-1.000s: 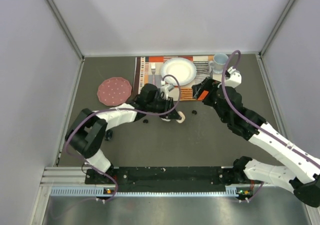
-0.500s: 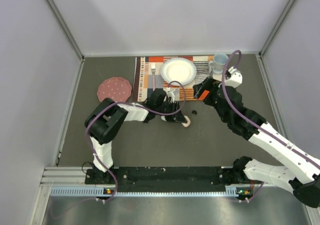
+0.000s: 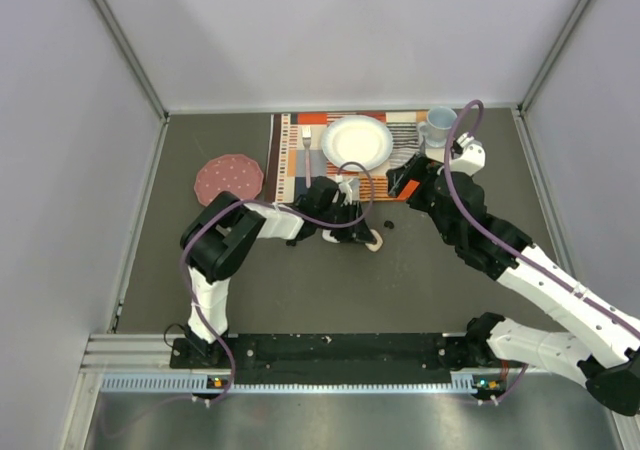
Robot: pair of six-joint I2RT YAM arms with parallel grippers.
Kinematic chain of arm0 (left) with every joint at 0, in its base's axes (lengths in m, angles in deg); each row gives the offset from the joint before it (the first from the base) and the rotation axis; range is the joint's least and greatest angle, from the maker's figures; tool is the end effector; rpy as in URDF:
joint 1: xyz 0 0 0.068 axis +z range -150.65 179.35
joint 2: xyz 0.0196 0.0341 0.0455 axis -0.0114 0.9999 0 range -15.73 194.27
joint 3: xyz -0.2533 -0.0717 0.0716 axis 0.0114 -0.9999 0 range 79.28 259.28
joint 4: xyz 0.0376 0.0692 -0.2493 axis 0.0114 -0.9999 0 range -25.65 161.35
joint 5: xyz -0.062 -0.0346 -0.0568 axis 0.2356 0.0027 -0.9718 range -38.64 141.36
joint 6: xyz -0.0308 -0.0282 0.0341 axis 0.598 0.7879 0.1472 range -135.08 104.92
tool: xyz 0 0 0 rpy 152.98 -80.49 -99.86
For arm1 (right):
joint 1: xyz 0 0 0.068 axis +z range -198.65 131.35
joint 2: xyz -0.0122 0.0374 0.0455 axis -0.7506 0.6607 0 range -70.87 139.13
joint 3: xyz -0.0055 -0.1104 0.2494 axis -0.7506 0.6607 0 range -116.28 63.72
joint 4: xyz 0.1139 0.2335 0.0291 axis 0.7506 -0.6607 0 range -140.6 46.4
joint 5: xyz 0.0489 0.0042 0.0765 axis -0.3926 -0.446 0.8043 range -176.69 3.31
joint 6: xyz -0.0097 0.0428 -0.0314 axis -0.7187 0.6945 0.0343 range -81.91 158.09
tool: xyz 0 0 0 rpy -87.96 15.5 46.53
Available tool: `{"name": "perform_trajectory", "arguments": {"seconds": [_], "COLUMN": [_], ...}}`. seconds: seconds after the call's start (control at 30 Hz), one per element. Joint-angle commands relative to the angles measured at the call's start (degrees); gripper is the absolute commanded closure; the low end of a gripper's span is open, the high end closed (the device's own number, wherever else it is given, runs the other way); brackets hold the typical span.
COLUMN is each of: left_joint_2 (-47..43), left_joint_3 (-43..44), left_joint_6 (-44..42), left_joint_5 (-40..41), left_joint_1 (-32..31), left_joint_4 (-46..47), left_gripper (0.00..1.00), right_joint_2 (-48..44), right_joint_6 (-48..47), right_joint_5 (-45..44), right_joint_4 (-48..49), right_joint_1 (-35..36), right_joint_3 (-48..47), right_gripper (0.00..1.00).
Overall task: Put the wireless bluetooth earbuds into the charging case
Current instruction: Place the charging case with the earbuds at the center of the board.
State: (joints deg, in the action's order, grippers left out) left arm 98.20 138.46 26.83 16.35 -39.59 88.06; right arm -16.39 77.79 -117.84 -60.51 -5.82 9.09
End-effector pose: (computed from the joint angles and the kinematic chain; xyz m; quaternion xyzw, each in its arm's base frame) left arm 0.2973 -0.2666 0.1258 0.1095 0.8605 -0.4766 0.1427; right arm 0.1677 0.1302 0.3589 0.1391 0.7772 0.2170 0.5741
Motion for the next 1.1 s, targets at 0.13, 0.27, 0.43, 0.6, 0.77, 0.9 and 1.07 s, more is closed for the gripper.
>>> {"name": "perform_trajectory", "arguments": {"seconds": [0.13,0.27,0.43,0.6,0.77,0.9,1.07], "left_joint_2": [-0.1,-1.7,-3.4,-5.8,-8.4,-13.4,-21.6], "left_joint_3": [1.2,0.9,1.5,2.3,2.0,1.4,-0.1], "left_joint_6": [-3.5,-4.8,-7.2,-8.6,-10.9,-13.2,-17.5], "left_joint_5": [2.5,4.6,6.7,10.0,14.1,17.0,23.6], "left_joint_1": [-0.2,-0.3,-0.3,-0.3,-0.3,-0.3,-0.3], "left_joint_4": [-4.5,-6.5,-8.7,-12.0,-14.1,-14.9,-18.2], "left_gripper": [0.63,0.45,0.42,0.42,0.42,0.42,0.42], "right_joint_2": [-0.6,-0.5,-0.6,-0.6,-1.1,-3.2,-4.5], "right_joint_6": [0.7,0.9,1.0,0.6,1.0,1.3,0.5], "right_joint_5": [0.4,0.7,0.9,1.1,0.5,-0.8,-1.2], "right_joint_4": [0.8,0.9,0.8,0.9,1.0,2.0,3.9], "right_joint_1": [-0.7,-0.7,-0.8,-0.8,-0.8,-0.8,-0.9], "right_joint_3": [0.1,0.1,0.3,0.3,0.6,2.5,4.1], "right_gripper": [0.12,0.12,0.12,0.12,0.12,0.12,0.12]}}
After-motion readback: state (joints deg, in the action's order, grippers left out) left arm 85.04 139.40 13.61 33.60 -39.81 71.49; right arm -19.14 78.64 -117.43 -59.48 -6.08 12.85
